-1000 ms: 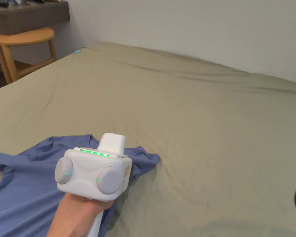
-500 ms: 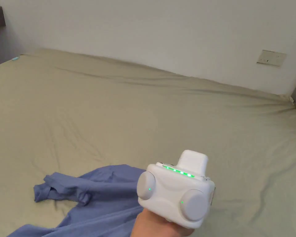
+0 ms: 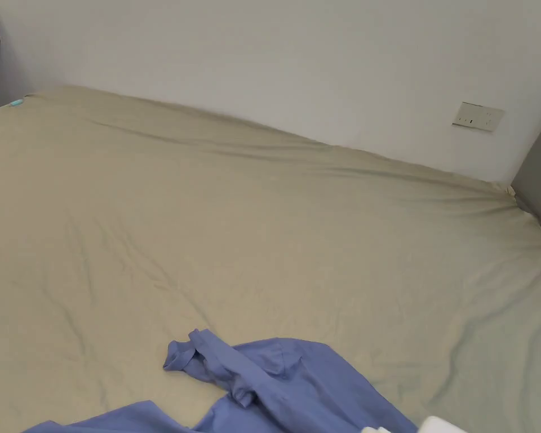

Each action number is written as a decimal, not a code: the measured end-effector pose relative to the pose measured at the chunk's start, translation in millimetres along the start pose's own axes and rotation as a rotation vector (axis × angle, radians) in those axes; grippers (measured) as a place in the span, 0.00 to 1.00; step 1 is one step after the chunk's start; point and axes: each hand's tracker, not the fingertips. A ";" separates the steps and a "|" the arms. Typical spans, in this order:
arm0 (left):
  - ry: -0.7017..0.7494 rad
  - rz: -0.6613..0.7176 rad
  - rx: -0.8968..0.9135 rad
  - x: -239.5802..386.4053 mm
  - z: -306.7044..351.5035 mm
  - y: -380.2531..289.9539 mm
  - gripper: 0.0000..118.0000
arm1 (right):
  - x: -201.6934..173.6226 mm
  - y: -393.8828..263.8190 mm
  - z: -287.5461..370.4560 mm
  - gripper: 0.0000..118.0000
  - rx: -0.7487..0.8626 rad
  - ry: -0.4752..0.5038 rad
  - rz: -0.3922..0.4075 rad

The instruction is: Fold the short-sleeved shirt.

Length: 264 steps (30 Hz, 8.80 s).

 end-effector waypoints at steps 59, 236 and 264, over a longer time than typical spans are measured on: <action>0.720 0.576 -0.056 -263.6 178.6 -130.2 0.54 | -86.6 27.5 -27.8 0.02 0.052 0.324 -0.101; 0.637 0.320 0.251 -223.5 308.7 -156.6 0.00 | 64.5 -125.1 -71.2 0.03 -0.661 0.245 -0.126; 0.683 0.418 -0.043 -273.7 248.2 -193.7 0.89 | 48.8 -205.5 -98.3 0.34 -0.982 0.292 -0.047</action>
